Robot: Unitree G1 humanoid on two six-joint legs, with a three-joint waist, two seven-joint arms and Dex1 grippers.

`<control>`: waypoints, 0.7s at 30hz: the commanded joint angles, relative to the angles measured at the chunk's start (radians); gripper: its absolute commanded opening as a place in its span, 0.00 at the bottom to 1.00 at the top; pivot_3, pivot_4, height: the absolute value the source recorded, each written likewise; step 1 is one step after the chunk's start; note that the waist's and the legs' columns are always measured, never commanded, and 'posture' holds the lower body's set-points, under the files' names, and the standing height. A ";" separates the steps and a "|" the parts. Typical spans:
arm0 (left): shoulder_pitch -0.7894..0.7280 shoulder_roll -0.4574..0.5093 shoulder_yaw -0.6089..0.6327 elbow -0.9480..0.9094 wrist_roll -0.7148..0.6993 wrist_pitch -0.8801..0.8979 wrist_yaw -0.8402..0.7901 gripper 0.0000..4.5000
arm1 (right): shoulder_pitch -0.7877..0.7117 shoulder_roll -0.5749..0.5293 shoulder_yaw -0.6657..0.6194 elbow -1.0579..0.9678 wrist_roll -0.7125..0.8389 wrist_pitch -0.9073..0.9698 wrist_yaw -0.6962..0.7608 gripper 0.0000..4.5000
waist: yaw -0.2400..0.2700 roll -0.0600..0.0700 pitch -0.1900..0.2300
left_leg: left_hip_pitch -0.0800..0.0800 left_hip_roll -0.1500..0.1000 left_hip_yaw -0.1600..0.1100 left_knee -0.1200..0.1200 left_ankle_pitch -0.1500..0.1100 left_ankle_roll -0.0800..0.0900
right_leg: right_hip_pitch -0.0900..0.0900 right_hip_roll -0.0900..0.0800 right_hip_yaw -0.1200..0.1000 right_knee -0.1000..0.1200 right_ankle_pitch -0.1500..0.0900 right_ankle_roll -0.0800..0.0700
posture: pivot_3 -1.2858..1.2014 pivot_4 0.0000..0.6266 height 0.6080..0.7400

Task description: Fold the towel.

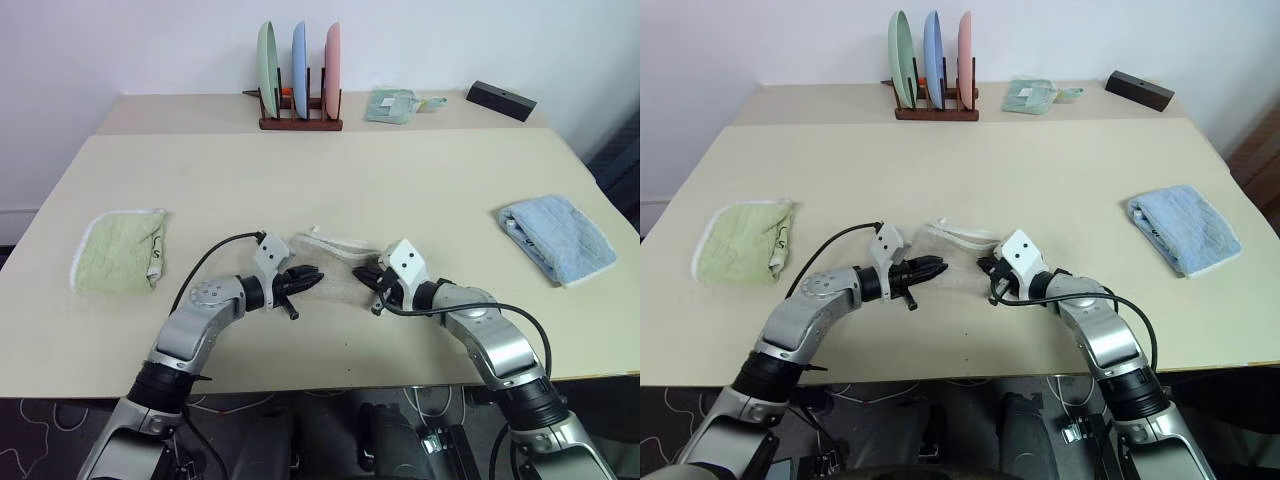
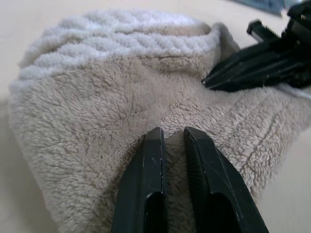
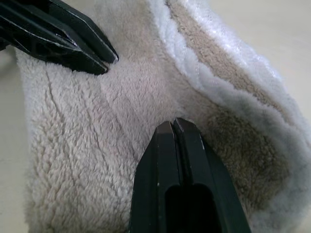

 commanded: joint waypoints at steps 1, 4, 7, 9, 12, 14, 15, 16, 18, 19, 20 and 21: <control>-0.015 -0.001 0.101 -0.062 -0.038 -0.025 0.029 0.13 | -0.020 -0.028 -0.134 -0.139 0.210 0.147 0.066 0.12 | 0.000 0.000 0.000 | 0.000 0.000 0.000 0.000 0.000 0.000 | 0.000 0.000 0.000 0.000 0.000 0.000 | 0.52 0.24 0.98; 0.003 0.054 0.167 -0.132 -0.056 -0.039 0.006 0.13 | -0.030 -0.103 -0.269 -0.215 0.382 0.349 0.076 0.41 | 0.000 0.000 0.000 | 0.000 0.001 0.000 0.000 0.000 0.000 | -0.001 0.000 0.000 0.000 0.000 0.000 | 0.52 0.24 0.98; 0.056 0.131 0.217 -0.212 -0.112 -0.026 -0.070 0.13 | -0.027 -0.133 -0.402 -0.252 0.612 0.573 0.041 0.75 | -0.001 0.000 0.000 | -0.001 0.001 0.000 -0.001 -0.001 0.001 | -0.001 -0.002 0.000 0.000 0.000 0.000 | 0.52 0.24 0.98; 0.087 0.171 0.215 -0.237 -0.115 -0.027 -0.107 0.13 | -0.023 -0.124 -0.432 -0.253 0.675 0.661 -0.015 0.97 | -0.001 0.000 0.000 | -0.001 0.001 -0.001 -0.002 -0.001 0.001 | -0.001 -0.005 0.000 -0.001 -0.001 -0.003 | 0.52 0.24 0.98; 0.125 0.210 0.222 -0.271 -0.144 -0.006 -0.147 0.13 | -0.024 -0.058 -0.476 -0.189 0.679 0.768 -0.183 0.99 | -0.001 0.000 0.000 | -0.001 0.001 -0.001 -0.002 -0.001 0.001 | -0.001 -0.006 -0.001 0.000 -0.002 -0.004 | 0.52 0.24 0.98; 0.133 0.207 0.238 -0.282 -0.165 -0.001 -0.145 0.13 | -0.019 -0.021 -0.484 -0.169 0.673 0.813 -0.257 0.99 | 0.002 0.000 0.000 | -0.002 0.000 -0.001 -0.002 -0.001 0.001 | -0.003 -0.008 0.000 0.000 -0.002 -0.004 | 0.52 0.24 0.98; 0.137 0.206 0.246 -0.290 -0.183 0.009 -0.145 0.13 | -0.018 -0.003 -0.481 -0.166 0.669 0.831 -0.287 0.99 | 0.003 0.000 0.000 | -0.002 0.000 -0.001 -0.002 -0.001 0.001 | -0.003 -0.008 -0.001 0.000 -0.002 -0.004 | 0.52 0.24 0.98; 0.142 0.208 0.249 -0.301 -0.197 0.013 -0.151 0.13 | -0.017 0.013 -0.476 -0.164 0.667 0.847 -0.310 0.99 | 0.001 0.000 0.000 | -0.003 -0.001 -0.001 -0.002 -0.001 0.001 | -0.004 -0.009 -0.001 0.000 -0.002 -0.004 | 0.52 0.24 0.98; 0.157 0.223 0.244 -0.326 -0.218 0.028 -0.170 0.13 | -0.018 0.052 -0.462 -0.160 0.656 0.862 -0.358 0.99 | -0.001 0.001 0.000 | -0.004 -0.001 -0.001 -0.002 -0.001 0.001 | -0.005 -0.009 -0.001 0.000 -0.001 -0.004 | 0.52 0.24 0.98; 0.162 0.231 0.238 -0.331 -0.220 0.036 -0.175 0.13 | -0.024 0.075 -0.455 -0.153 0.650 0.863 -0.381 0.99 | -0.002 0.001 0.000 | -0.004 -0.001 0.000 -0.002 -0.001 0.001 | -0.005 -0.009 -0.001 0.000 -0.001 -0.004 | 0.52 0.24 0.98; 0.166 0.235 0.234 -0.334 -0.222 0.042 -0.177 0.13 | -0.029 0.092 -0.446 -0.148 0.644 0.862 -0.398 0.99 | -0.003 0.001 0.000 | -0.005 -0.001 0.000 -0.002 -0.001 0.001 | -0.005 -0.008 -0.001 0.000 -0.001 -0.004 | 0.52 0.24 0.98; 0.168 0.232 0.232 -0.334 -0.224 0.041 -0.174 0.13 | -0.035 0.111 -0.436 -0.144 0.639 0.861 -0.410 0.99 | -0.005 0.001 0.000 | -0.005 -0.001 0.000 -0.002 -0.001 0.001 | -0.005 -0.008 -0.001 0.000 -0.001 -0.004 | 0.52 0.24 0.98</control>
